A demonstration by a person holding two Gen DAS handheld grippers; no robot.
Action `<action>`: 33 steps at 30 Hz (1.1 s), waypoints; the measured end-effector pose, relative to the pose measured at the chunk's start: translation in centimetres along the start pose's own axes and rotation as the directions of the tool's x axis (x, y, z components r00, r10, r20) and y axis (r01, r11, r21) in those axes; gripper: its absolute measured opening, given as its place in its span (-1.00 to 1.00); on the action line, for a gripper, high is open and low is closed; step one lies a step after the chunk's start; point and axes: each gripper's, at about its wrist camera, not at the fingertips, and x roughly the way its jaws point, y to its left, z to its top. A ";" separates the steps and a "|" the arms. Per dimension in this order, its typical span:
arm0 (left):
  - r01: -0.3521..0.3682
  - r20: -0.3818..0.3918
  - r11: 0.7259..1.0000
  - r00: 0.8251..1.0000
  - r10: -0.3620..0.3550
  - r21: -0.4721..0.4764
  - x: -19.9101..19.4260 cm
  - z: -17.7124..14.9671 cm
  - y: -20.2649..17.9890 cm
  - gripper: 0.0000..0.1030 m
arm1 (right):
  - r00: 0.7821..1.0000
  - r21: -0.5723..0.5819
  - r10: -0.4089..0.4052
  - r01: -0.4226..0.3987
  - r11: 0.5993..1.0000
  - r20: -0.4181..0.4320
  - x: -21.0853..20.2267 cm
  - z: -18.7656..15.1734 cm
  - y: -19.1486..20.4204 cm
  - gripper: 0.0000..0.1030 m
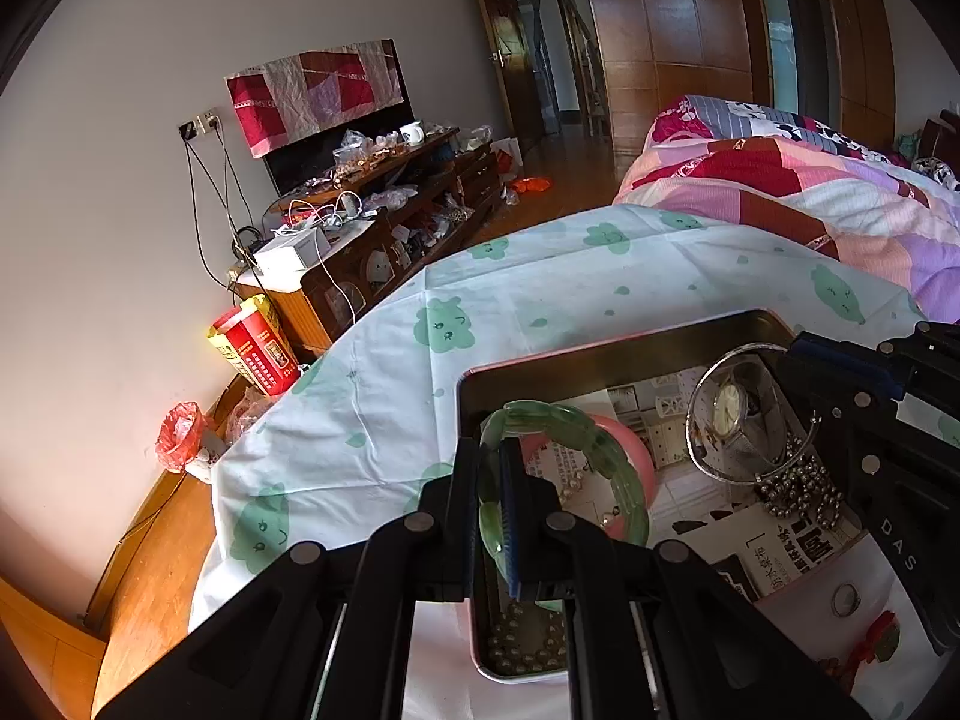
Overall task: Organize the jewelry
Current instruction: 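Lower the jade bangle into the tin and open the left gripper while the right gripper releases the silver bangle, then withdraw both open grippers from the tin toward the remaining jewelry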
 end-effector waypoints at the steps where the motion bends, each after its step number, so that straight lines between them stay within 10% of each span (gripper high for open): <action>1: 0.001 -0.002 1.000 1.000 -0.001 0.001 0.1 0.0 0.0 -0.88 | 1.000 0.000 0.001 -0.001 1.000 -0.001 0.0 0.0 0.0 -0.85; 13: 0.007 -0.023 1.000 1.000 -0.007 -0.001 0.6 -0.3 -0.3 -0.77 | 1.000 -0.006 0.003 -0.003 1.000 -0.019 0.4 -0.4 0.3 -0.84; 16: -0.015 -0.022 1.000 1.000 0.015 -0.012 0.3 -0.7 -0.2 -0.14 | 1.000 -0.008 0.002 -0.002 1.000 -0.011 0.2 -0.5 0.5 -0.58; 18: -0.035 0.006 0.999 0.999 0.035 -0.019 -0.5 -1.0 0.0 0.34 | 1.000 -0.004 0.001 -0.001 1.000 0.006 -0.3 -0.6 0.4 -0.01; 33: -0.011 0.017 0.994 1.000 0.013 -0.111 -6.3 -7.7 1.2 0.36 | 0.999 0.079 -0.049 0.049 0.996 0.006 -5.4 -4.8 -1.7 0.26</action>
